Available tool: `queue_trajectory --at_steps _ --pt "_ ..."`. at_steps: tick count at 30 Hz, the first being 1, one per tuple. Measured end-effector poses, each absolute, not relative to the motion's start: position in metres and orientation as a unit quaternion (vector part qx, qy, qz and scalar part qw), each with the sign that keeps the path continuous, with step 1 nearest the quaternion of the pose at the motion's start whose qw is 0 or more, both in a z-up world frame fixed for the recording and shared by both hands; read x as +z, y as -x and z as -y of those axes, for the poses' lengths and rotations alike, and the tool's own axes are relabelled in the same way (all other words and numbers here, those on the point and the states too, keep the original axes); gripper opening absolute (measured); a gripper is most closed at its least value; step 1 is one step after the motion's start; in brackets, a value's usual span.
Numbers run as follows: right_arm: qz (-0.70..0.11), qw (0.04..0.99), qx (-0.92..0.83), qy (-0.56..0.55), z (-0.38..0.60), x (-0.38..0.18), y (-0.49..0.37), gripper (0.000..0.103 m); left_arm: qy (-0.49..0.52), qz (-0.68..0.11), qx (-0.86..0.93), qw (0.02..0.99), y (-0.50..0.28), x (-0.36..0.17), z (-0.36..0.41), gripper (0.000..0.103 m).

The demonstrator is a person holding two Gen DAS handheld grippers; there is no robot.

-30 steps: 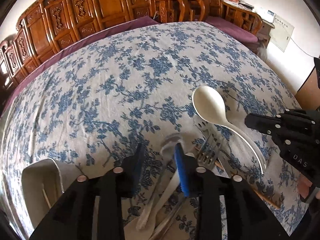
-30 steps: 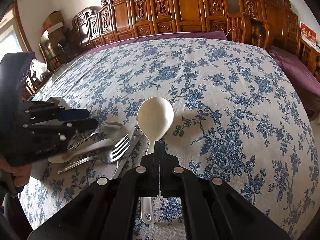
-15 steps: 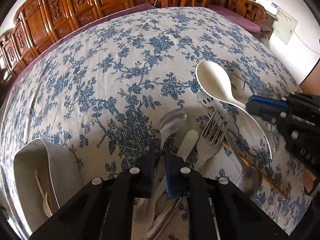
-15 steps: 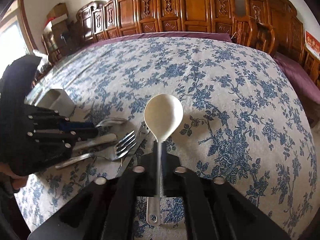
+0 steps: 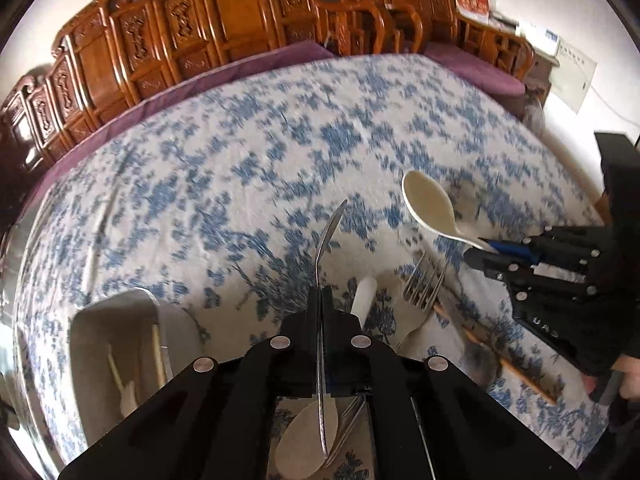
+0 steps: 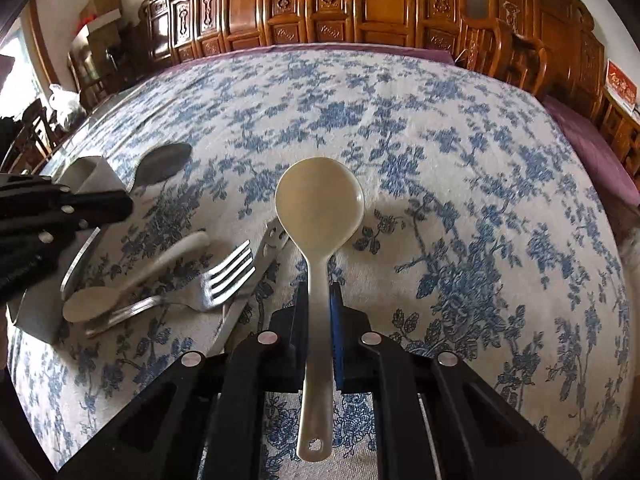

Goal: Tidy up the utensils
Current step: 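Carry the metal spoon into the tray and open the left tool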

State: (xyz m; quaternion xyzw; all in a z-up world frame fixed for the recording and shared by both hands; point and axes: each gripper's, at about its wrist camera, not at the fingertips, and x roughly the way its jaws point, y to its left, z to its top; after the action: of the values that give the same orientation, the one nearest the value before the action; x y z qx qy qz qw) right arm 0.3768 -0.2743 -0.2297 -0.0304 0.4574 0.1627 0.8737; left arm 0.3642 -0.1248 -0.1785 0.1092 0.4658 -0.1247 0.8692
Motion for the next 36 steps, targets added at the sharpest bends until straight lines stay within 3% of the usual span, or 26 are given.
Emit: queue_trajectory --at_steps 9,18,36 --pt "-0.403 0.895 0.191 0.023 0.248 -0.185 -0.352 0.011 -0.101 -0.432 -0.115 0.889 -0.333 -0.136 0.096 0.001" --pt "-0.376 0.9 0.219 0.041 0.208 -0.162 -0.321 0.011 -0.084 -0.426 -0.086 0.897 -0.307 -0.126 0.037 0.001" --pt "-0.364 0.893 0.259 0.052 0.138 -0.153 -0.282 0.011 -0.035 -0.468 -0.055 0.881 -0.306 -0.182 -0.036 0.001"
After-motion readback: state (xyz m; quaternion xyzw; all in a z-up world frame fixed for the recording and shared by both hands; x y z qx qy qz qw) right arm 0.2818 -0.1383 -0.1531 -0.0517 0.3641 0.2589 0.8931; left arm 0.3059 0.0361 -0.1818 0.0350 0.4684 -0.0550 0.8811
